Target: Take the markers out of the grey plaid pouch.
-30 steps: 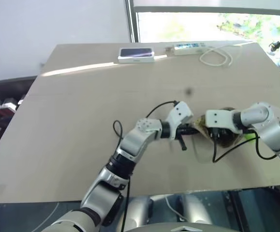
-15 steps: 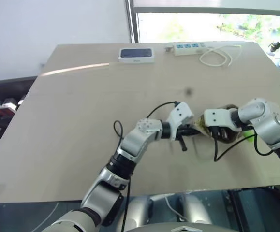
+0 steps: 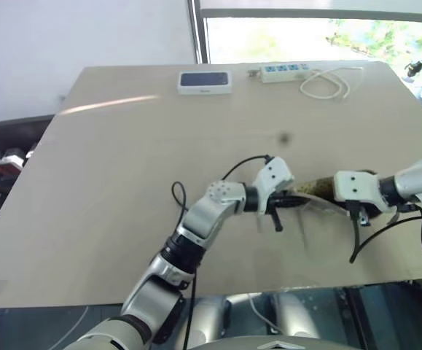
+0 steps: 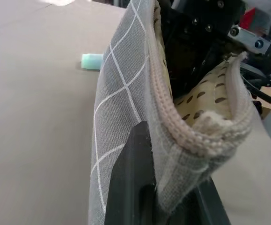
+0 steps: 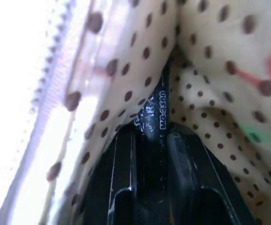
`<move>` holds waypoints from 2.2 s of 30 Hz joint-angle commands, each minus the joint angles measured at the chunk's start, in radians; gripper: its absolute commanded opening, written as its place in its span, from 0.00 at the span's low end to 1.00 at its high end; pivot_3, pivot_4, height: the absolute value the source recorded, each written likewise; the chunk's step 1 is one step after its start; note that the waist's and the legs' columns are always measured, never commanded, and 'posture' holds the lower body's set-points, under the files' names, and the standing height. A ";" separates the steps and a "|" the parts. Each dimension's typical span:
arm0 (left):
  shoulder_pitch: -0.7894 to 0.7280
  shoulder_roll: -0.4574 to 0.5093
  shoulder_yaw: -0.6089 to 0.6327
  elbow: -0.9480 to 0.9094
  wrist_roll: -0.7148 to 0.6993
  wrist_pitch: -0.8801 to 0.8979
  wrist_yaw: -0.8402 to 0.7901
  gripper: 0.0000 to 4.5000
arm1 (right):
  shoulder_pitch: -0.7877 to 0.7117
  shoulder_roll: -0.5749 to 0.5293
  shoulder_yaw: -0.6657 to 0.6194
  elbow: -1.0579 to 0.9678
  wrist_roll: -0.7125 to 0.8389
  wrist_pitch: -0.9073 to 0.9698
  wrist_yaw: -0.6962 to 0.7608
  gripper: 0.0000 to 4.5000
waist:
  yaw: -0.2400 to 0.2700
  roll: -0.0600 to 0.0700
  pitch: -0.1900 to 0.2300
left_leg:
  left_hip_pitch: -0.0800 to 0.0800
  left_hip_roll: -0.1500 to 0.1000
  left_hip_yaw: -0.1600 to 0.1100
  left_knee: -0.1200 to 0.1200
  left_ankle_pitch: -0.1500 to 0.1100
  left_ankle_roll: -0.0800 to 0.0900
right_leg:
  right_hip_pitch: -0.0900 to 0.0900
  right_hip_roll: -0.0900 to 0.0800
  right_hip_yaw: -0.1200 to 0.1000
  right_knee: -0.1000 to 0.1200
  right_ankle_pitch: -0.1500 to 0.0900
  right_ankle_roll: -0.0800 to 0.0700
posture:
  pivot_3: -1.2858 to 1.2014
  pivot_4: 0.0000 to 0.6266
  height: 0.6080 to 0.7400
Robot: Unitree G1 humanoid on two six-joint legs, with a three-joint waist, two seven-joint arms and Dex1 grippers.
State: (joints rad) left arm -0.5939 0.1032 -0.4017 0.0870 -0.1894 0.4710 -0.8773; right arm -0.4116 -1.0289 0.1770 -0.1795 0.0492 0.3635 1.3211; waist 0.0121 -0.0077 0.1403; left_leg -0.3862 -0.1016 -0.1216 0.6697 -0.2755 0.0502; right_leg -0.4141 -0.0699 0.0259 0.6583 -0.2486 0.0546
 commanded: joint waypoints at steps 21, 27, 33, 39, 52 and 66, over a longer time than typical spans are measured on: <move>-0.006 0.013 -0.013 -0.048 0.015 -0.019 0.017 0.00 | -0.083 0.063 -0.069 -0.137 0.059 0.195 -0.207 0.08 | 0.003 0.000 0.000 | -0.001 0.000 0.000 0.000 0.000 0.000 | 0.000 0.000 0.000 0.000 0.000 0.000 | 0.52 0.24 1.00; -0.004 0.012 -0.003 -0.048 0.038 -0.023 0.062 0.00 | -0.091 0.032 -0.067 -0.200 0.073 0.195 -0.173 0.08 | 0.003 0.000 0.001 | -0.001 0.000 0.000 0.000 0.000 0.000 | 0.000 0.000 0.000 -0.001 0.000 0.000 | 0.52 0.24 1.00; -0.012 -0.003 0.011 -0.053 0.049 -0.014 0.107 0.00 | -0.081 -0.038 -0.002 -0.214 -0.018 0.210 -0.176 0.08 | 0.004 0.001 0.001 | -0.001 0.000 0.000 0.000 0.000 0.000 | 0.000 0.000 -0.001 -0.001 0.000 0.000 | 0.52 0.24 1.00; -0.027 -0.015 -0.023 -0.064 0.093 -0.031 0.145 0.00 | -0.132 0.004 0.027 -0.198 -0.014 0.347 -0.206 0.08 | 0.002 0.001 0.001 | -0.001 0.000 0.000 0.000 0.000 0.000 | -0.001 0.000 0.000 0.000 0.000 0.000 | 0.52 0.24 1.00; -0.035 -0.025 -0.057 -0.031 0.201 -0.091 0.206 0.00 | -0.225 0.239 -0.037 -0.004 0.140 0.779 -0.397 0.08 | 0.003 0.001 0.001 | -0.005 0.000 0.000 0.000 0.000 0.000 | -0.004 0.000 0.000 -0.001 0.000 0.000 | 0.52 0.24 1.00; -0.040 -0.007 -0.058 0.029 0.266 -0.165 0.234 0.00 | -0.340 0.008 0.091 -0.005 0.277 0.912 -0.232 0.08 | 0.003 0.001 0.001 | -0.011 -0.001 0.000 0.000 0.000 0.000 | -0.009 -0.001 -0.001 -0.001 0.000 0.000 | 0.52 0.24 1.00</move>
State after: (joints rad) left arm -0.6208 0.0961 -0.4636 0.1142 0.0608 0.3387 -0.6534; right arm -0.7384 -0.9994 0.2938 -0.1532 0.3014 1.2900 1.0621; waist 0.0154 -0.0066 0.1416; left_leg -0.3970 -0.1022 -0.1216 0.6698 -0.2755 0.0503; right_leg -0.4241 -0.0706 0.0252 0.6579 -0.2485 0.0545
